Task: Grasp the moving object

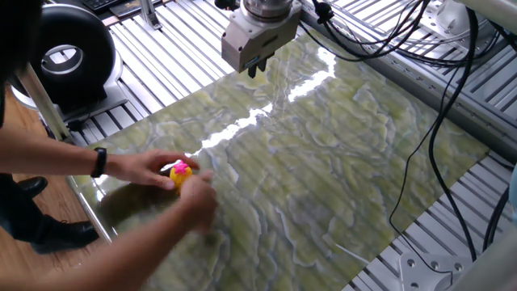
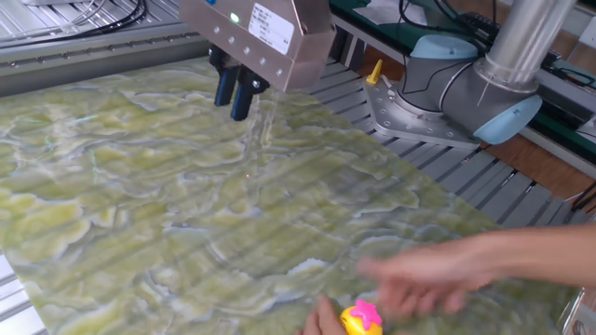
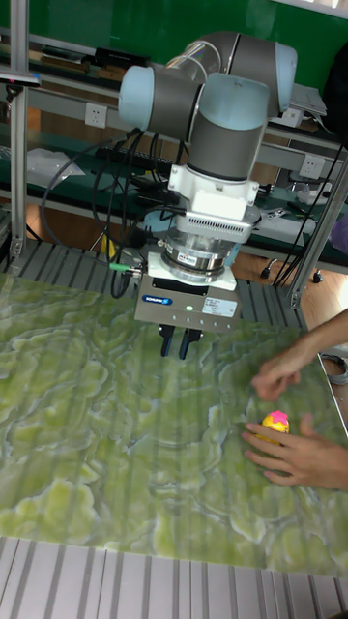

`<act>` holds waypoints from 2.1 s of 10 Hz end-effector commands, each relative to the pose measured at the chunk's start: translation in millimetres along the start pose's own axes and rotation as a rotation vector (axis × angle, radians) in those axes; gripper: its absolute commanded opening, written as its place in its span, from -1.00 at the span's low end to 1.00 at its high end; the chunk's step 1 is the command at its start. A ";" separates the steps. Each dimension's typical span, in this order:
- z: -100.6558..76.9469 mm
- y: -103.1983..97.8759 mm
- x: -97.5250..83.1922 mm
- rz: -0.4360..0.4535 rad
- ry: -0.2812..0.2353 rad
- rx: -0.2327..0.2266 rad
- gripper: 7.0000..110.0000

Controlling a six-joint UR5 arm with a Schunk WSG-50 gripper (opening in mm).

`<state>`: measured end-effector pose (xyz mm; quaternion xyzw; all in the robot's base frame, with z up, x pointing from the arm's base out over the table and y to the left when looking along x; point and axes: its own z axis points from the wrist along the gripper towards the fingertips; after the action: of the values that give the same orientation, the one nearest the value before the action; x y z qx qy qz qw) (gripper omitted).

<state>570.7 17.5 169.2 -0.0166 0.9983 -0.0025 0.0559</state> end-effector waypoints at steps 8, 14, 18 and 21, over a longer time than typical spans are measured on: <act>1.6 18.9 25.1 -0.117 0.089 -0.069 -0.28; 96.7 88.4 -1.8 0.023 0.050 -0.132 0.15; 87.5 87.6 2.4 0.040 0.078 -0.113 0.15; 83.1 64.3 6.6 -0.108 0.086 -0.039 0.15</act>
<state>571.4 92.6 82.5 -0.0335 0.9987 0.0349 0.0130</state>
